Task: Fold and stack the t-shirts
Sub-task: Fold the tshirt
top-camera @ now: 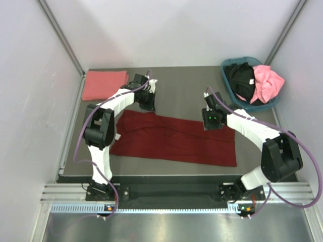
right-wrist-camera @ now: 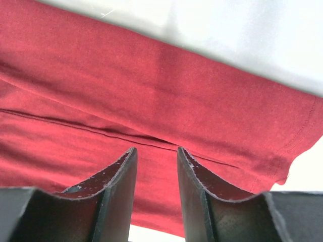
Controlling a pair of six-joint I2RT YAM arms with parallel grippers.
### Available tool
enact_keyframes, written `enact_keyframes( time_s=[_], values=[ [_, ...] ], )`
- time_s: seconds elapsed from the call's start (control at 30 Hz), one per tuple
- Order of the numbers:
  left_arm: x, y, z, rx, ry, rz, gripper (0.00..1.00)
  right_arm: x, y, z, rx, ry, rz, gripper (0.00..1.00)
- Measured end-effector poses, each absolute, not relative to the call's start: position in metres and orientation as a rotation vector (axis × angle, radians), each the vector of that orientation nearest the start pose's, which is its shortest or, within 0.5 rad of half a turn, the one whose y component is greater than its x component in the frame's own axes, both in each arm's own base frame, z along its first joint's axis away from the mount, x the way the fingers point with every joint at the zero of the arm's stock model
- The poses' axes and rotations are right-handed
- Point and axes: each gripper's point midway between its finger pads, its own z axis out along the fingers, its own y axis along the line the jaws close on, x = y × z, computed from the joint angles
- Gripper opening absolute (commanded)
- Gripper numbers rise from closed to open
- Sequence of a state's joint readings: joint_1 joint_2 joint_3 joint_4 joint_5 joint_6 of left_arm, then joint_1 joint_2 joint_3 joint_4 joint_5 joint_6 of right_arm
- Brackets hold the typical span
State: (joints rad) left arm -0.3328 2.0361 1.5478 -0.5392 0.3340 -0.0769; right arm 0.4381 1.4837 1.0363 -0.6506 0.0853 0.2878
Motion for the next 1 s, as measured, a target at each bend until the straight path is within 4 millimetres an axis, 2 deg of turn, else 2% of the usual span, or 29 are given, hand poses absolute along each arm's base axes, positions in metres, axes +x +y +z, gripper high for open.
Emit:
enact_keyframes(
  time_s=[0.17, 0.4, 0.67, 0.77, 0.83, 1.0],
  values=[
    [0.417, -0.216, 0.079, 0.447, 2.559, -0.539, 0.00, 0.292, 0.136, 0.084, -0.185, 2.660, 0.126, 0.38],
    [0.384, -0.216, 0.069, 0.432, 2.624, -0.442, 0.00, 0.291, 0.137, 0.094, -0.184, 2.628, 0.142, 0.39],
    [0.347, -0.221, 0.081, 0.394, 2.639, -0.388, 0.00, 0.285, 0.134, 0.097, -0.183, 2.614, 0.150, 0.39],
    [0.325, -0.216, 0.078, 0.344, 2.666, -0.368, 0.05, 0.283, 0.133, 0.096, -0.182, 2.615, 0.149, 0.39],
    [0.305, -0.209, 0.069, 0.301, 2.708, -0.350, 0.15, 0.282, 0.133, 0.096, -0.184, 2.616, 0.149, 0.39],
    [0.265, -0.193, 0.051, 0.183, 2.814, -0.313, 0.30, 0.282, 0.133, 0.096, -0.184, 2.617, 0.148, 0.40]
  ],
)
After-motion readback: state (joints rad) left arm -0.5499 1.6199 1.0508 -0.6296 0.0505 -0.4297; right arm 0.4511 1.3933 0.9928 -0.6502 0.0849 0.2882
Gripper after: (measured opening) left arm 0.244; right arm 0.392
